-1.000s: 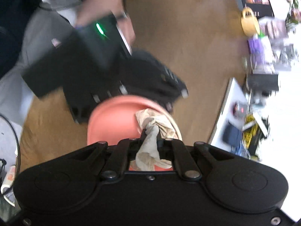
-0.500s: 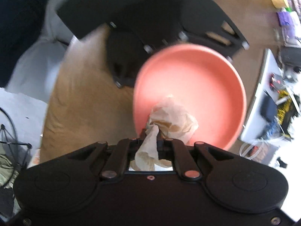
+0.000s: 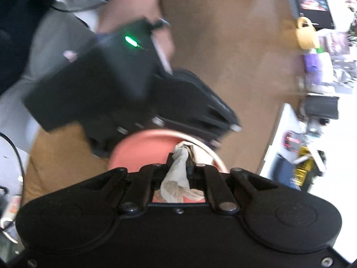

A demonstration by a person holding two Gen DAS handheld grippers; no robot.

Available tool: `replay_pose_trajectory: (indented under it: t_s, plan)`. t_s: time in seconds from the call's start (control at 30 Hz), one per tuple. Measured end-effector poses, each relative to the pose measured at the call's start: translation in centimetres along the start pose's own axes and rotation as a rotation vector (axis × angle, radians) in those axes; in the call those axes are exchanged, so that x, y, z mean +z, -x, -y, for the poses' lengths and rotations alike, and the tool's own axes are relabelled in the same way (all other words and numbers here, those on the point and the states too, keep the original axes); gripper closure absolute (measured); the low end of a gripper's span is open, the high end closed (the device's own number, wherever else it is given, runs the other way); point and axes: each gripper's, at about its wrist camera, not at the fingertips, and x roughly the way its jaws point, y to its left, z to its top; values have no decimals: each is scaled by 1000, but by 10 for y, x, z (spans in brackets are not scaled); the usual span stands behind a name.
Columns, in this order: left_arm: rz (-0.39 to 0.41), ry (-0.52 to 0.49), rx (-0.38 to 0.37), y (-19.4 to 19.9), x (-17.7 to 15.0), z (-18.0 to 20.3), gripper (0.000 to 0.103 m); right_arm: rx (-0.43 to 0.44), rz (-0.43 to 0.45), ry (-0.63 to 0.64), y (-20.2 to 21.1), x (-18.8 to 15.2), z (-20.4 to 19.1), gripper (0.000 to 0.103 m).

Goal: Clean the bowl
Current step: 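Wipe the bowl's inner wall with the paper towel in the right gripper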

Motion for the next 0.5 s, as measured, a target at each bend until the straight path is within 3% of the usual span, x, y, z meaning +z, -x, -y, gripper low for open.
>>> replay_pose_trajectory:
  t_s: [0.13,0.3,0.5]
  plan:
    - [0,0,-1,4,0,2,6,-33,-98,7,-14,-19,1,96]
    - [-2,2,-2,-8,-2,-10,6,17,-194,1,-19,-34,-16,96]
    - [-2,3,-3,-18,-4,-17,6,130,-195,0,-24,-22,-44,96]
